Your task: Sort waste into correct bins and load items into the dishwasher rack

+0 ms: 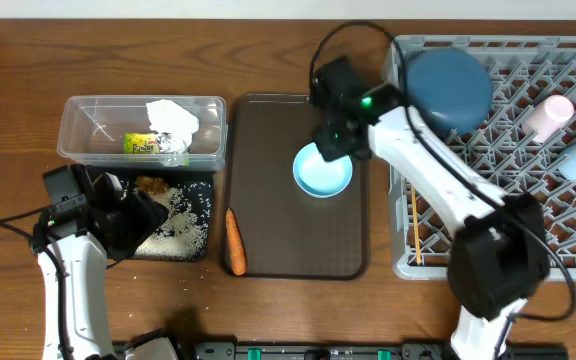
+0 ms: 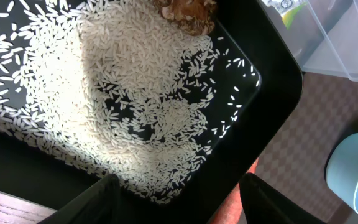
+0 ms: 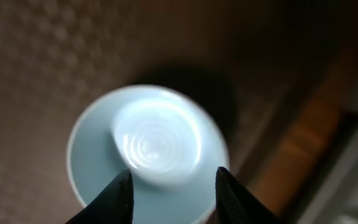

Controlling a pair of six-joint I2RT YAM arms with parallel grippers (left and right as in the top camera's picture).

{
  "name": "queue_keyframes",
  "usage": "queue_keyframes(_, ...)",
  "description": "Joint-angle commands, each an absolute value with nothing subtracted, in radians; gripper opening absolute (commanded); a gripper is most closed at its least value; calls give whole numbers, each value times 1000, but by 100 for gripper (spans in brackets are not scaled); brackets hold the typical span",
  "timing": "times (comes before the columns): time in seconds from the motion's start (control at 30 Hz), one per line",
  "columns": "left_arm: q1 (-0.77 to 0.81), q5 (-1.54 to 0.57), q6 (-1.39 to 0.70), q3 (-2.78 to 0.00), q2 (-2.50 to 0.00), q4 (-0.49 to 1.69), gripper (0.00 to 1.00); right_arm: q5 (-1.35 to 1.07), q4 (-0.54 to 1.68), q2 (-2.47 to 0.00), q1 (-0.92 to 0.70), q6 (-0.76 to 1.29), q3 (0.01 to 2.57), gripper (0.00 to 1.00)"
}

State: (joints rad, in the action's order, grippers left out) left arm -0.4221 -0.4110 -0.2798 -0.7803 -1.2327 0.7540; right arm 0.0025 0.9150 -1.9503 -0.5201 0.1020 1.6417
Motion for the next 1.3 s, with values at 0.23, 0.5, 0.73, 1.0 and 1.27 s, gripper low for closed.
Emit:
queue_keyframes(0.23,-427,-398,-262,-784,-1234,755,63,42,920,-2028,-452,108,1626,39)
queue_keyframes(0.5,-427,-399,-262,-784,-1234,755,63,-137,924,-2136,-465,97,1626,34)
queue_keyframes(0.73,-427,-398,-262,-784,-1234,755,63,-138,924,-2162,-502,90,1626,1)
queue_keyframes(1.0,-427,-399,-262,-784,-1234,755,63,43,914,-2162,-503,226,1626,1)
queue_keyframes(1.27,-427,-399,-262,-784,-1234,755,63,218,912,-2056,-496,239,1672,1)
